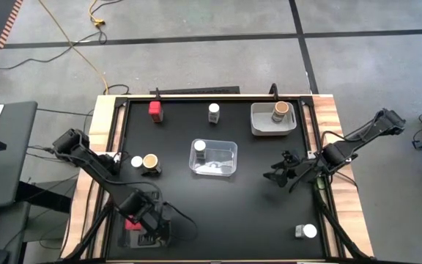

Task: Sort spices by type
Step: Put the red seasoning can into the black bin

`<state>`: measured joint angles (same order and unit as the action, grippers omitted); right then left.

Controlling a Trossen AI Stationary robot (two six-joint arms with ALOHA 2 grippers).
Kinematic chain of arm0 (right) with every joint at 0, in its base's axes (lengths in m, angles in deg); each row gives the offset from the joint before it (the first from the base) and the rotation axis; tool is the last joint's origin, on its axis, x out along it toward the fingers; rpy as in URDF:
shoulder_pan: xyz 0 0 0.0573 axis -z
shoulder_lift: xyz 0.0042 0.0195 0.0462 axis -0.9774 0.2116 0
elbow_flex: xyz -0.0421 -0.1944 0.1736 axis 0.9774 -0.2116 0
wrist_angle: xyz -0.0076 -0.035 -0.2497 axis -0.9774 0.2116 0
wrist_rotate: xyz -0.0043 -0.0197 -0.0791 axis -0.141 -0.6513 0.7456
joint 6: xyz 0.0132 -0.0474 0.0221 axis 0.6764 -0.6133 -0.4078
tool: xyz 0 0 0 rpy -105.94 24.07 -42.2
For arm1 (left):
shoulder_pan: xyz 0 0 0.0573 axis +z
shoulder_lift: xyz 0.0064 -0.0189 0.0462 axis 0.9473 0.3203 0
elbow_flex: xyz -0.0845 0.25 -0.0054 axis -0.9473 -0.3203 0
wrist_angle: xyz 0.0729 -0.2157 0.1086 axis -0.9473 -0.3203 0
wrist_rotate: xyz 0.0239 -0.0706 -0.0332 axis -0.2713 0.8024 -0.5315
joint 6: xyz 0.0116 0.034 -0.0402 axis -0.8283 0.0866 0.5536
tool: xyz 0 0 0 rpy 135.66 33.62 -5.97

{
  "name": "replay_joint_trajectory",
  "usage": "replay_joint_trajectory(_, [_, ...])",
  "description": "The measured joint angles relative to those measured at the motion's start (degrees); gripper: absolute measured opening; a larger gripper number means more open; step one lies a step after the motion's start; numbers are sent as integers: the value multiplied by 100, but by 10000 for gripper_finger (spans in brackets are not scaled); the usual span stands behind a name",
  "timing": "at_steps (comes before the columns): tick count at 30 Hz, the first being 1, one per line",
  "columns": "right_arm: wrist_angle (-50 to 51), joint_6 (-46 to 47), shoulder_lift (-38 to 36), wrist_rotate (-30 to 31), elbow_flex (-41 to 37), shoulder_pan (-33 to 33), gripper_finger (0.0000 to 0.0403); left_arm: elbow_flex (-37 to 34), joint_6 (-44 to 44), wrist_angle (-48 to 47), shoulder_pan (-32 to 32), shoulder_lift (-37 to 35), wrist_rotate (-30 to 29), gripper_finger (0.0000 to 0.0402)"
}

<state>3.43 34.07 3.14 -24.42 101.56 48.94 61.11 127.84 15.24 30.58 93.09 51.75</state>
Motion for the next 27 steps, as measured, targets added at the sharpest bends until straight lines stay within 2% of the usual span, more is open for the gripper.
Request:
replay_joint_trajectory(15, [21, 20, 0, -78, 0, 0, 388, -373, 44, 430, 73, 59, 322, 215])
replay_joint_trajectory(24, [18, 20, 0, -78, 0, 0, 388, -370, 53, 444, 73, 59, 315, 226])
replay_joint_trajectory(27, [16, 22, 0, -78, 0, 0, 388, -370, 189, 438, 71, 59, 150, 235])
